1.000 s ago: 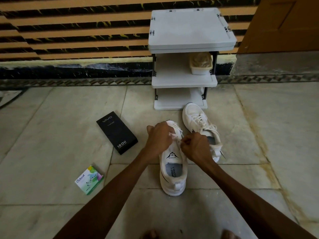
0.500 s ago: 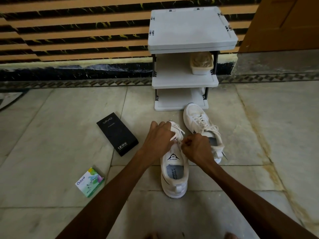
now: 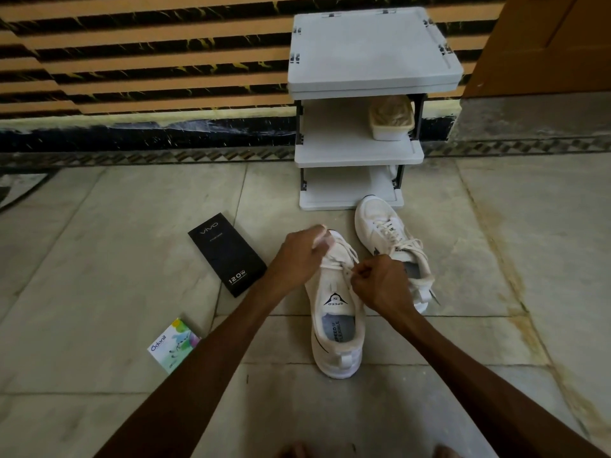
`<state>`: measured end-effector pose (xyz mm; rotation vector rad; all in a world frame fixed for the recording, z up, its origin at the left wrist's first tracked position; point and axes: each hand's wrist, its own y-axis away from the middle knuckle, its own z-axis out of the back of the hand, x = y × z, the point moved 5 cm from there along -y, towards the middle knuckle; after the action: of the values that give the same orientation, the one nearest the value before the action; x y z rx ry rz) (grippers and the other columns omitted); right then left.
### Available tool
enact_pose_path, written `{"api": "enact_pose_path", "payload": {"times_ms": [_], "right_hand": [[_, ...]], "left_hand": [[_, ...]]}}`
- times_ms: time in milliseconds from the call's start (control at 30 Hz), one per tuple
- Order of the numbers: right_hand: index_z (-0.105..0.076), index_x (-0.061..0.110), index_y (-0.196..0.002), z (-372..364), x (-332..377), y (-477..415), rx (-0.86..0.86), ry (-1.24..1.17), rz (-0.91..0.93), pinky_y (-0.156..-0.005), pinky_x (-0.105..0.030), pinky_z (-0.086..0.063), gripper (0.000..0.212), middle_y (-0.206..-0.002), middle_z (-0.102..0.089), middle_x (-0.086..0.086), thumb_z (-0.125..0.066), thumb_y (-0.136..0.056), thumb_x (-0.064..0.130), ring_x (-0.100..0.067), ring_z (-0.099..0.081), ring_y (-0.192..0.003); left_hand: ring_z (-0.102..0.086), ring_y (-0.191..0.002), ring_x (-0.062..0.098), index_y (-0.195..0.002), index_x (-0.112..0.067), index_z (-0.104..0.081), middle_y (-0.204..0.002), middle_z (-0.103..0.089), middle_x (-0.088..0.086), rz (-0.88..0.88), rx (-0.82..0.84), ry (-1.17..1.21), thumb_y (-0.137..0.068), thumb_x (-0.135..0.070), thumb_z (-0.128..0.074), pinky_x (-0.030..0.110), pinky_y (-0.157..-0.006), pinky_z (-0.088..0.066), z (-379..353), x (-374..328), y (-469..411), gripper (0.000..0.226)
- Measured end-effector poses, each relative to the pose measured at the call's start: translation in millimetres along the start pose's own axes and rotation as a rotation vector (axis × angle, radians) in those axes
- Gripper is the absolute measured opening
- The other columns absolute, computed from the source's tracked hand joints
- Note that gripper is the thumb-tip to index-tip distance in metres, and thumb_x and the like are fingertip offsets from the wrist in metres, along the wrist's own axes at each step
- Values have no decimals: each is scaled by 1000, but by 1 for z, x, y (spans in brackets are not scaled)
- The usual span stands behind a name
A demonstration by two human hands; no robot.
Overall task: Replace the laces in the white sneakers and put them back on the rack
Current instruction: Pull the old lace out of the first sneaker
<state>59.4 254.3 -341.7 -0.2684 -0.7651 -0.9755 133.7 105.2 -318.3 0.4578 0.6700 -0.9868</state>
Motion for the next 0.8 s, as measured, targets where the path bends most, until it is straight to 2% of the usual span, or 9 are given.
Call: {"api": "enact_pose_path", "payload": {"times_ms": [67, 167, 233, 300, 367, 500, 567, 667, 800], "right_hand": [[-78, 12, -84, 0, 0, 0, 4, 8, 3, -61, -33, -58, 11, -73, -73, -7, -68, -79, 11, -22, -69, -65], [-77, 12, -84, 1, 1, 1, 0, 7, -4, -60, -33, -58, 10, -71, -73, -7, -68, -80, 13, -22, -69, -64], [-77, 13, -84, 2, 1, 1, 1, 3, -17, -60, -30, -57, 11, -73, -73, -7, -68, -79, 13, -22, -69, -66], [-78, 13, -87, 2, 2, 1, 6, -4, -29, -63, -31, -57, 13, -76, -74, -9, -67, -79, 12, -24, -70, -70], [-78, 12, -88, 3, 4, 2, 9, 1, -30, -64, -30, -56, 15, -78, -74, -9, -66, -79, 11, -25, -70, -72], [-77, 9, -85, 3, 8, 2, 17, 40, -11, -64, -31, -56, 14, -78, -74, -10, -65, -78, 8, -23, -68, -69], [-77, 6, -81, 1, 8, 2, 20, 67, -4, -62, -34, -58, 13, -76, -74, -12, -65, -77, 8, -22, -68, -65], [-76, 6, -80, 0, 5, 2, -16, 73, -37, -61, -32, -56, 14, -76, -73, -11, -64, -74, 8, -24, -68, -69], [-75, 8, -84, -1, 4, 5, -19, 45, -54, -57, -24, -48, 15, -76, -72, -9, -63, -75, 8, -24, -68, -71]], "left_hand": [[-60, -106, 24, -115, -9, -64, -119, -61, 9, -70, 154, -303, -93, -34, -61, 29, -85, -46, -19, 5, 3, 33], [-61, -104, 25, -113, -5, -65, -114, -64, 11, -62, 60, -357, -86, -28, -71, 30, -87, -45, -22, -1, 2, 36], [-63, -87, 24, -88, -8, -69, -93, -63, 7, -52, -102, -92, -85, -21, -71, 31, -76, -46, -7, -10, -1, 13], [-60, -80, 16, -72, -15, -67, -90, -60, 4, 35, -234, 184, -88, -18, -67, 28, -74, -48, 4, -5, -5, 16], [-62, -83, 15, -73, -20, -66, -92, -64, 1, 199, -237, 486, -93, -20, -61, 32, -81, -51, -1, 8, -2, 21], [-65, -69, 21, -88, -6, -60, -72, -65, 7, 455, -112, 1086, -103, -10, -42, 38, -77, -56, -34, 20, 7, 24], [-55, -52, 15, -86, -7, -52, -64, -53, 6, 466, -100, 1170, -104, -9, -36, 36, -68, -57, -42, 18, 5, 25], [-36, -42, 7, -87, -14, -44, -57, -40, -1, 539, -215, 1222, -102, -5, -32, 22, -44, -38, -40, 23, 1, 22], [-38, -46, 8, -88, -15, -46, -62, -42, 0, 572, -346, 1289, -102, -3, -34, 21, -45, -33, -26, 38, -1, 21]]}}
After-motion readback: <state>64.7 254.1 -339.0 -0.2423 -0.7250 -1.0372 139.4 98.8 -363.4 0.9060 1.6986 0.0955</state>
